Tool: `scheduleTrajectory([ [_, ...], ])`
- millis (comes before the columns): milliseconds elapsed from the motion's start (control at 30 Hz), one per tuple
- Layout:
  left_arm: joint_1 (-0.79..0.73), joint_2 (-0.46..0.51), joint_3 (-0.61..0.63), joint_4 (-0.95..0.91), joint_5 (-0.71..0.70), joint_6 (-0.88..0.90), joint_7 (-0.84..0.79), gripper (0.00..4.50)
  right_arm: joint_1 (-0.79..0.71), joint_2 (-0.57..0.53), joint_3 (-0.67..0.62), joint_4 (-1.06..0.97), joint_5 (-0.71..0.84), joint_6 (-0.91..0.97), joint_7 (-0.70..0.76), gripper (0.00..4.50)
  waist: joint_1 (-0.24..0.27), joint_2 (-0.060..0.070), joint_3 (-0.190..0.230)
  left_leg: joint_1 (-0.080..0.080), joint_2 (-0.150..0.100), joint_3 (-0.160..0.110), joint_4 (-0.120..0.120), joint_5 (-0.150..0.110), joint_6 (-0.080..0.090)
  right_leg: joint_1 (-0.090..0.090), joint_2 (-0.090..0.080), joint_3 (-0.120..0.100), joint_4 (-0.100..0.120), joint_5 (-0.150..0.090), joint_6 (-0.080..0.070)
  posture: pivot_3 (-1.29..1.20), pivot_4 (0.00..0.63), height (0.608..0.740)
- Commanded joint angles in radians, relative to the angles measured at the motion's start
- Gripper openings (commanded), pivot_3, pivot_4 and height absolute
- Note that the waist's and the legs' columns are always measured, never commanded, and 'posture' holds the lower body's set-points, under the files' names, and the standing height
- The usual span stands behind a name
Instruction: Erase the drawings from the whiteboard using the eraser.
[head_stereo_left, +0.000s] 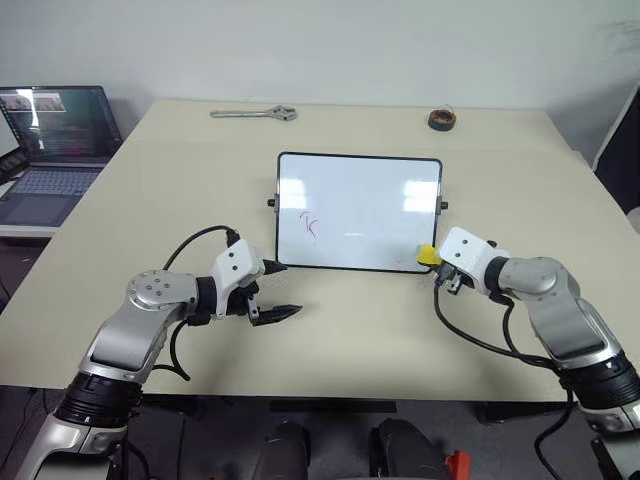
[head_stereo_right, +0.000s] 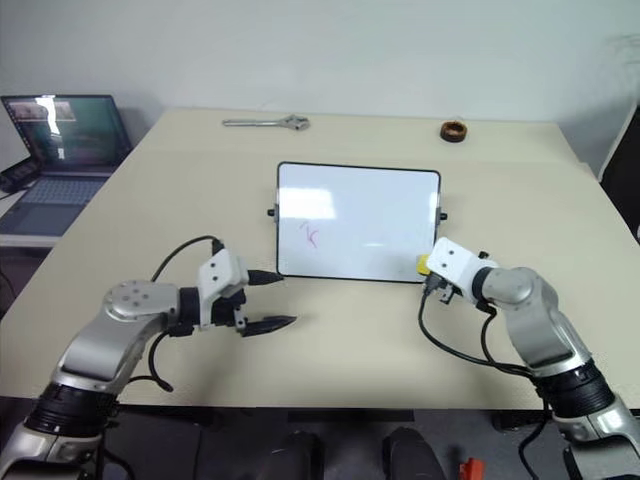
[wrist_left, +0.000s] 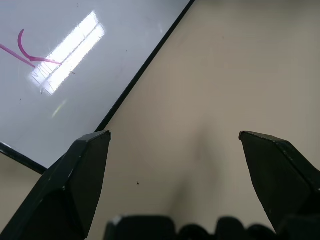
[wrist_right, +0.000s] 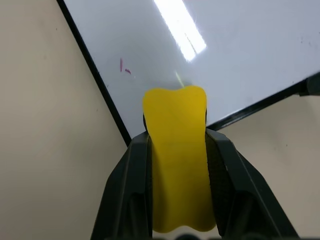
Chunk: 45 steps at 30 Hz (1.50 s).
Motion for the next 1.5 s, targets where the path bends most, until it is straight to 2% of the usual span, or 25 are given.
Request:
scheduleTrajectory([
  [33, -0.002, 0.006, 0.024, -0.034, -0.006, -0.008, 0.005, 4.50, -0.024, 0.021, 0.039, 0.017, -0.029, -0.019, -0.010, 1.09, -0.002, 0.000, 0.000, 0.000, 0.000, 0.000, 0.000, 0.000, 0.000, 0.000, 0.000, 0.000, 0.000, 0.000, 0.000, 0.00, 0.150, 0.740],
  [233, 0.000, 0.006, 0.026, -0.037, -0.006, -0.008, 0.010, 4.50, -0.059, 0.019, 0.103, 0.070, -0.120, -0.104, -0.033, 1.09, -0.009, 0.000, 0.000, 0.000, 0.000, 0.000, -0.001, 0.000, 0.000, -0.001, 0.000, 0.000, 0.000, 0.000, 0.000, 0.00, 0.150, 0.740],
  [700, -0.011, -0.001, 0.016, -0.023, -0.001, -0.019, 0.007, 4.50, -0.066, 0.102, 0.105, 0.051, -0.109, -0.081, -0.010, 1.09, -0.015, 0.000, 0.000, 0.001, 0.000, 0.001, -0.001, 0.000, 0.000, 0.000, 0.001, 0.000, 0.000, 0.001, -0.001, 0.00, 0.150, 0.740],
  [900, -0.012, -0.006, 0.016, -0.021, 0.000, -0.022, 0.008, 4.50, -0.032, 0.037, 0.097, 0.073, -0.147, -0.088, -0.005, 1.09, -0.011, 0.000, 0.000, 0.001, 0.000, 0.000, -0.001, 0.000, 0.000, 0.000, 0.000, 0.000, 0.000, 0.001, -0.001, 0.00, 0.150, 0.740],
  [1133, -0.002, -0.006, 0.033, -0.027, -0.016, -0.023, 0.003, 4.50, 0.013, -0.042, 0.061, 0.050, -0.136, -0.096, -0.002, 1.09, 0.006, 0.000, 0.000, 0.001, 0.000, -0.001, -0.001, 0.000, 0.000, 0.001, 0.000, 0.000, 0.000, 0.001, -0.001, 0.00, 0.150, 0.740],
  [1300, 0.011, -0.004, 0.054, -0.034, -0.028, -0.017, 0.011, 4.50, 0.038, -0.050, 0.019, -0.004, -0.107, -0.063, 0.003, 1.09, 0.010, 0.000, 0.000, 0.001, 0.000, -0.001, -0.001, 0.000, 0.000, 0.001, 0.000, 0.000, 0.000, 0.001, -0.001, 0.00, 0.150, 0.740],
  [1500, 0.051, -0.028, 0.160, -0.012, -0.051, -0.031, 0.090, 4.50, 0.083, -0.010, -0.137, -0.175, 0.048, 0.075, 0.041, 1.09, 0.010, 0.000, 0.001, -0.003, 0.001, -0.002, -0.001, 0.000, 0.000, -0.002, 0.000, 0.000, 0.000, 0.001, -0.001, 0.00, 0.150, 0.740],
])
